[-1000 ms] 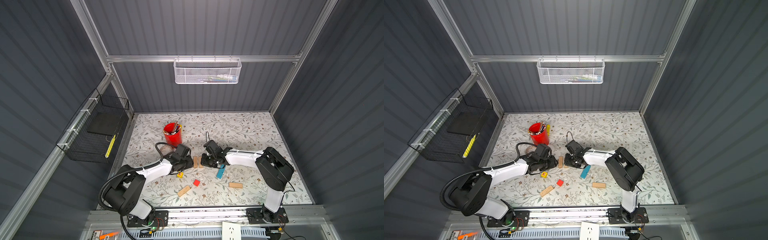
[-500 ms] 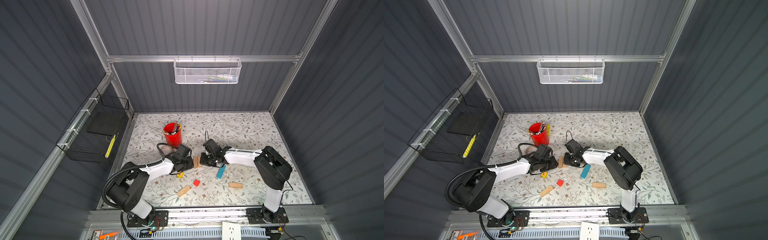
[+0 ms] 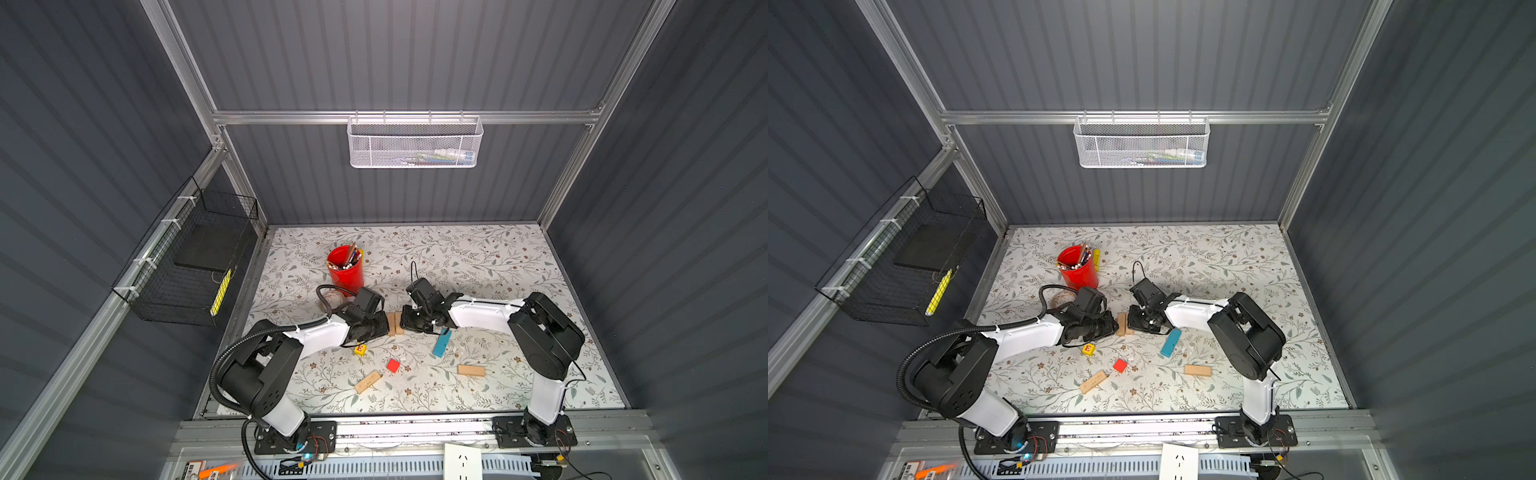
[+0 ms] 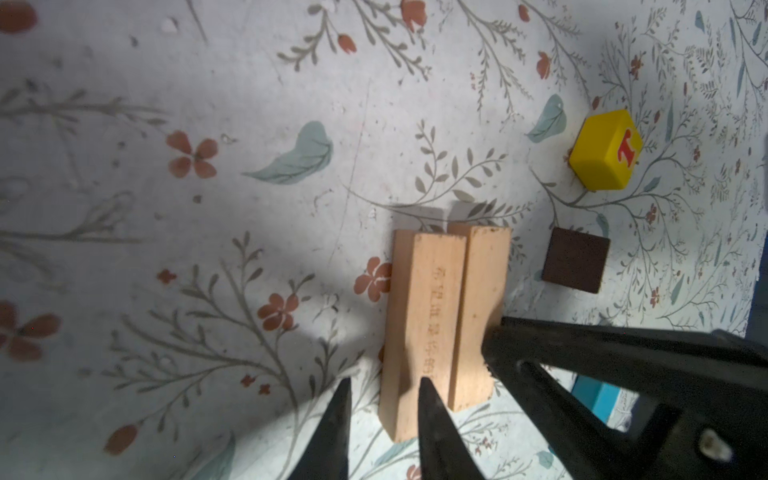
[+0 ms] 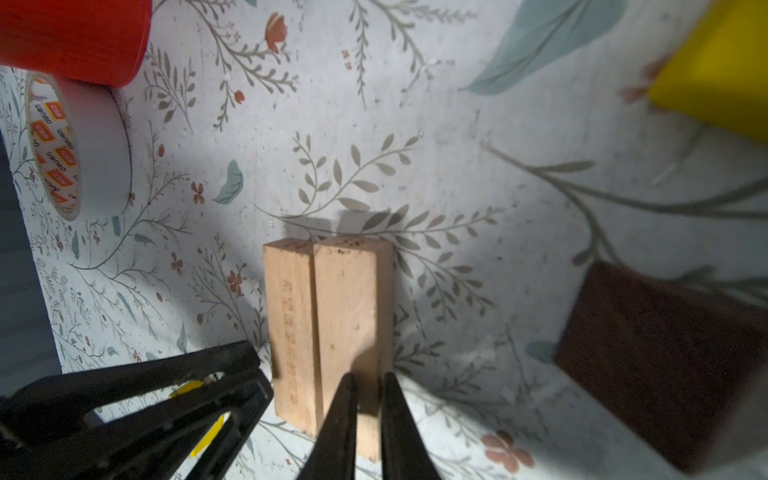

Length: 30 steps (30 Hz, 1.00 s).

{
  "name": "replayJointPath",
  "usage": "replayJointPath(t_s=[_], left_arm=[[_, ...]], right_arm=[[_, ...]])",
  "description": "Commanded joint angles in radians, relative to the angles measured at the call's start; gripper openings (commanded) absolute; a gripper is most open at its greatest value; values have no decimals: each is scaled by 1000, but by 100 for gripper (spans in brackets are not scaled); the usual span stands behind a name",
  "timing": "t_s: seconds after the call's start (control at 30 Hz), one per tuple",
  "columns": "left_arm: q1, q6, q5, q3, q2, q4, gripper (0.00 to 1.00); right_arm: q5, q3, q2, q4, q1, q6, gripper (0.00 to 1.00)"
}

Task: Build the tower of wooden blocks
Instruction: 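Press the plain block against the printed block with the right gripper while the left hovers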

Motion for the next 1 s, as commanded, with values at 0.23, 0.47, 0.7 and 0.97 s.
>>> replayJointPath(t_s=[0.23,0.47,0.7,0.97], left_arm=[[6,27,44,35,32,27,24],[6,32,61,38,47,39,22],[6,35,64,39,51,49,22],[6,39,70,49,67,53,21]], right_arm=[[-5,-32,-14,-42,9,-14,14],[-16,-37,-17,-27,11,-5,14],[-16,-40,-19,-23,17,-5,14],[-10,-42,-27,-24,17,-10,14]])
